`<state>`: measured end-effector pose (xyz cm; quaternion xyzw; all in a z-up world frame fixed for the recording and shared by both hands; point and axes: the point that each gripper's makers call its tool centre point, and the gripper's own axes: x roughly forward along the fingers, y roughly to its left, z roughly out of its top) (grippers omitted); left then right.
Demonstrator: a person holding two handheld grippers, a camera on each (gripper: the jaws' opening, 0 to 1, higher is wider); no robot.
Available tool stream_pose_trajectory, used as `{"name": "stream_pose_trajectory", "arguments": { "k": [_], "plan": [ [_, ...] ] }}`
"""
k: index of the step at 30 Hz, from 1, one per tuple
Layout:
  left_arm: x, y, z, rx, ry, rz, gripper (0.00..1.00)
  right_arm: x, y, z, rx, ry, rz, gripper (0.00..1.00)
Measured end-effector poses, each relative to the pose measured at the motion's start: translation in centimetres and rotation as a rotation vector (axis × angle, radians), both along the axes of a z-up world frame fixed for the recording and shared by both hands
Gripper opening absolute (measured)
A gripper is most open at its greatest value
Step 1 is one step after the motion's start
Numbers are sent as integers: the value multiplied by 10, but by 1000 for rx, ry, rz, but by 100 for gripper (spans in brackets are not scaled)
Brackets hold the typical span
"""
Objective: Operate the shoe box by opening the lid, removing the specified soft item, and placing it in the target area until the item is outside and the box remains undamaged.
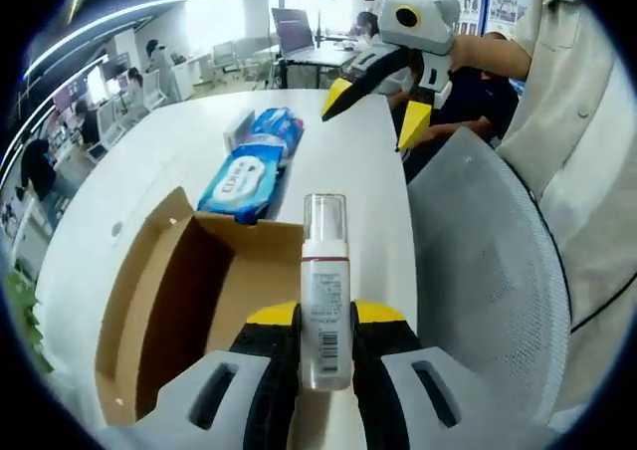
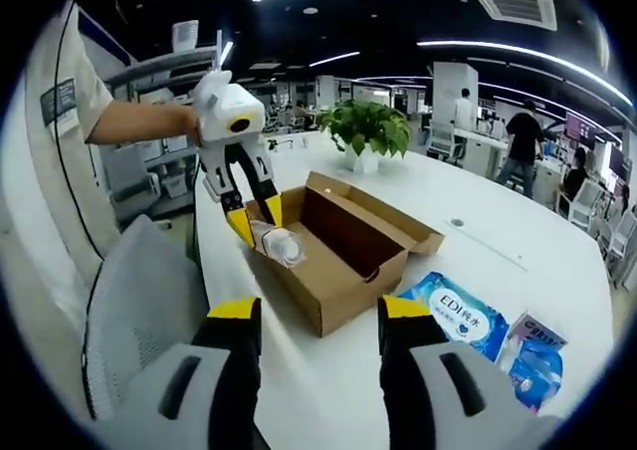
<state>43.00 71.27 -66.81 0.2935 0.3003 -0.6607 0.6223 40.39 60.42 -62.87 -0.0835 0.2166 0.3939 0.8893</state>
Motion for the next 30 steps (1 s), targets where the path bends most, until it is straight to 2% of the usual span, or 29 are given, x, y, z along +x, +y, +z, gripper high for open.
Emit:
{"name": "stream_pose_trajectory", "arguments": {
  "k": [16,30],
  "plan": [
    [-27,-23,4,-38,20,-98,17,-10,28,1,5,1,106,36],
    [-45,-34,14,-95,33,-184,17,-25,43,3,-23,-8,239,22]
  ]
}}
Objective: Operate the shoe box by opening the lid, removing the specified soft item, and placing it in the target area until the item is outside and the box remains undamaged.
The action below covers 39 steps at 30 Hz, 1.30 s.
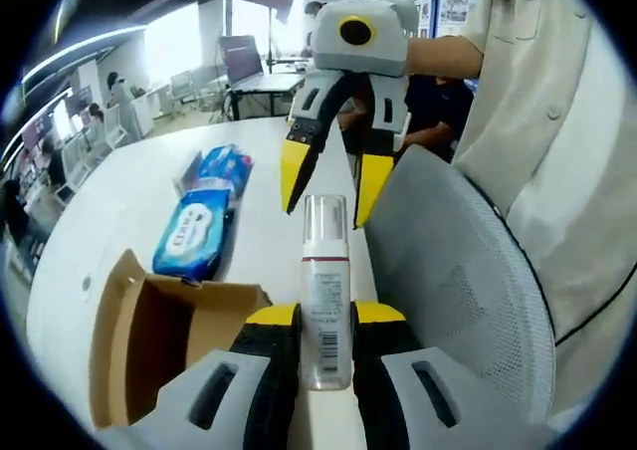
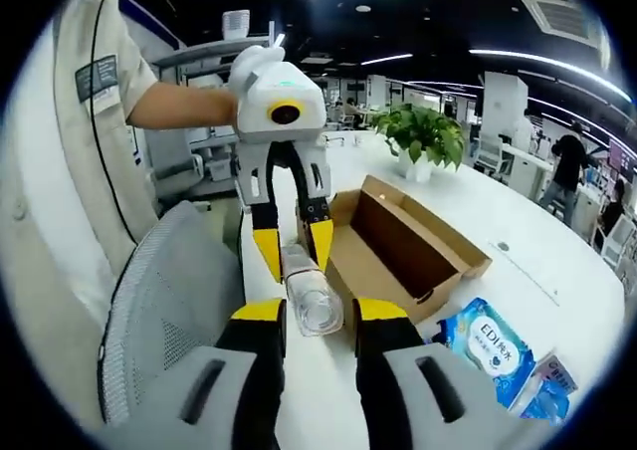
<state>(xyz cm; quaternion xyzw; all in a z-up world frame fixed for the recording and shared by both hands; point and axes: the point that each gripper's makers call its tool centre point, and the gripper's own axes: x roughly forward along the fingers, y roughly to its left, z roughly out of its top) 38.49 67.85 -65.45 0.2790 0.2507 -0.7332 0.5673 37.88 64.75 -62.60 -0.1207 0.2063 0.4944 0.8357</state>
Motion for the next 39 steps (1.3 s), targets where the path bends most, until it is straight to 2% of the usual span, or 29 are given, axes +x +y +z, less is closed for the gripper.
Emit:
{"name": "stream_pose_trajectory", "arguments": {
  "k": [11,15,28,39],
  "plan": [
    [-5,-4,4,-40,-4,-38,17,-7,6,3,-37,-29,80,17],
    [-5,-3,1,-41,-23,-55,17,-9,8,5,-45,-29,97,16],
    [-6,-7,-1,-43,-2,-40,18,-8,7,4,-76,-12,96,15],
    [-1,-10,0,-62,-18,-24,21,-5,6,7,-85,-27,109,15]
  ]
}}
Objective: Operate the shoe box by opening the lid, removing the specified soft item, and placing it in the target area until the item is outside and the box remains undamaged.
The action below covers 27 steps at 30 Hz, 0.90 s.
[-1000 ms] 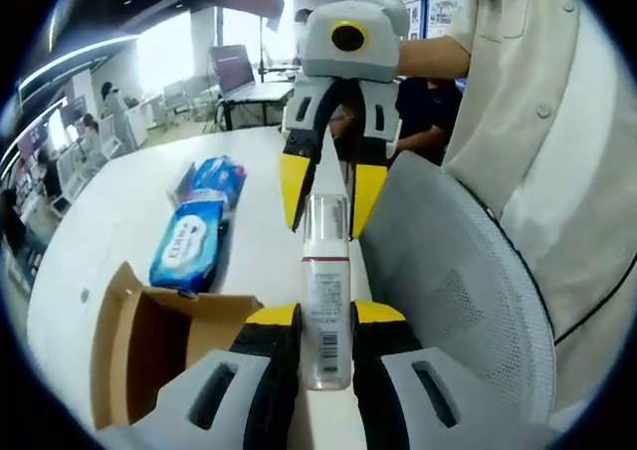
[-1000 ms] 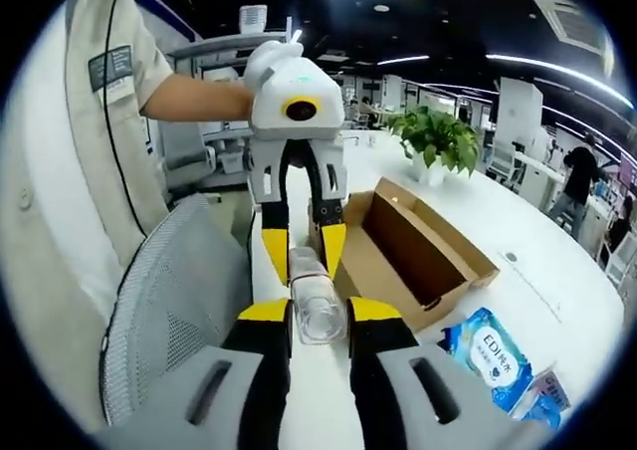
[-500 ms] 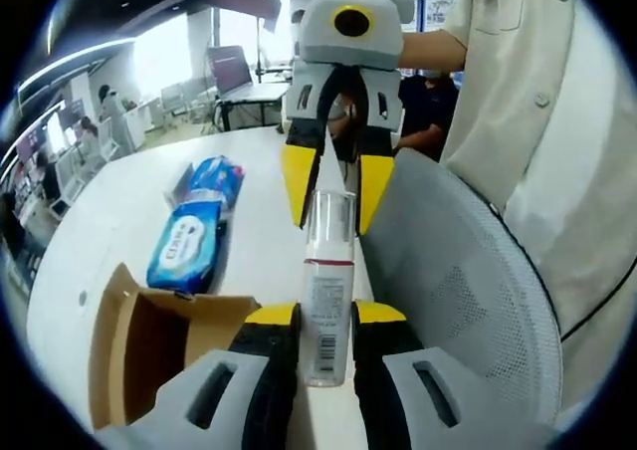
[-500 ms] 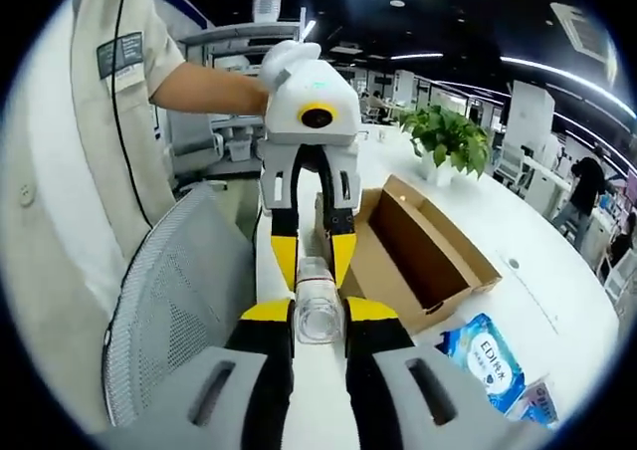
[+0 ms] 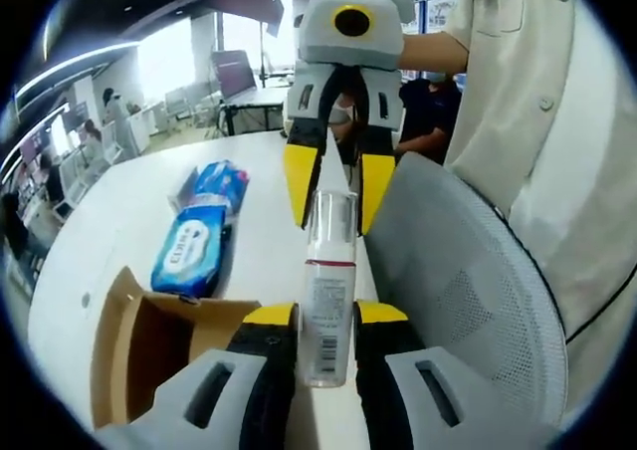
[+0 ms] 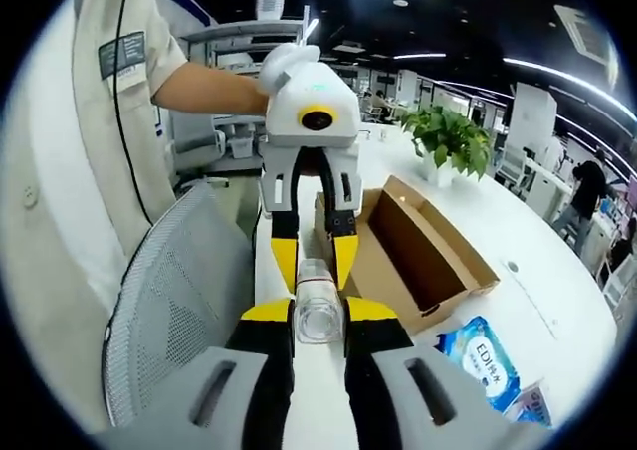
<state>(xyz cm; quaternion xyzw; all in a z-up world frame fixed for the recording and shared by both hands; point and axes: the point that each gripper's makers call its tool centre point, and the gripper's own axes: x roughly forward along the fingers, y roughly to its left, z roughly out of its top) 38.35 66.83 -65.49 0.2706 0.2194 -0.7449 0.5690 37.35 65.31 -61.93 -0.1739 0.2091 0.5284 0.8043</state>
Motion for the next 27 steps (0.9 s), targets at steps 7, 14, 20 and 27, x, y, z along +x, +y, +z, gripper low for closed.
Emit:
{"name": "stream_pose_trajectory", "arguments": {
  "k": [7,14,20,27],
  "plan": [
    [3,-1,1,-12,6,16,31,3,-2,1,0,0,-5,15],
    [10,2,2,-25,17,77,38,7,-6,1,-12,2,-2,15],
    [17,4,5,-48,27,134,45,18,-16,5,-25,-3,-15,15],
    [25,10,3,-57,34,213,57,35,-37,12,-53,-21,-37,15]
  ]
}}
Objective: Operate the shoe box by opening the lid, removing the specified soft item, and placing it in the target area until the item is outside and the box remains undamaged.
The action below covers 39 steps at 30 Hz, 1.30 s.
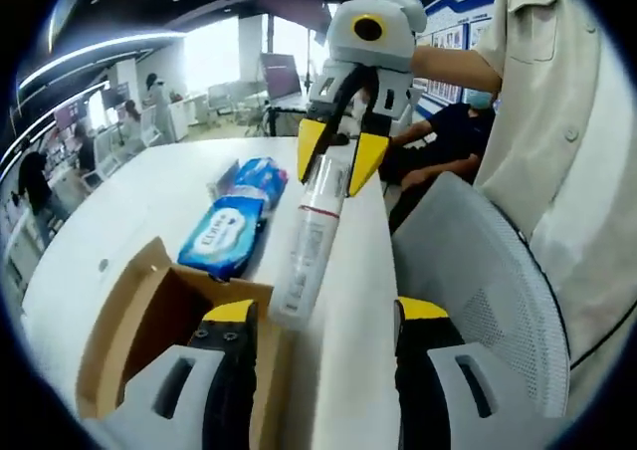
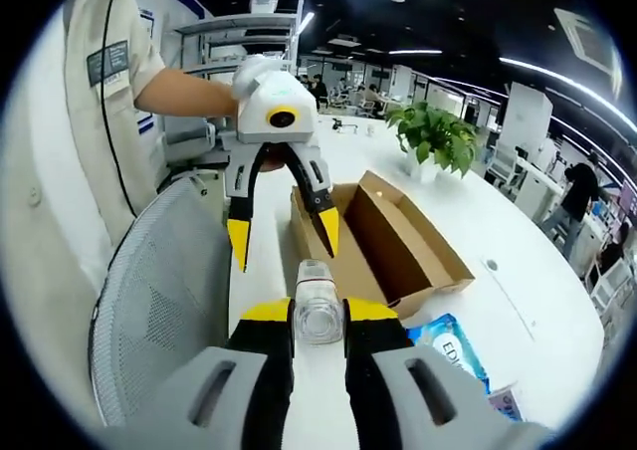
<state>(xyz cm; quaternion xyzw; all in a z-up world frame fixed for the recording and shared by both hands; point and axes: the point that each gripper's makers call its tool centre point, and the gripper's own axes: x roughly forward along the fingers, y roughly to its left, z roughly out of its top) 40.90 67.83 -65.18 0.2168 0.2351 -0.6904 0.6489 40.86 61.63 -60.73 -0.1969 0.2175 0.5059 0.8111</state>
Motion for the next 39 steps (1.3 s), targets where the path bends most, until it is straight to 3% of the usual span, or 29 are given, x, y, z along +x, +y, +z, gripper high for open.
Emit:
{"name": "stream_pose_trajectory", "arguments": {
  "k": [15,39],
  "plan": [
    [20,17,7,-47,-16,171,80,34,-36,2,-112,-25,3,15],
    [36,51,17,-95,-38,398,100,99,-92,-1,-312,-29,38,15]
  ]
}}
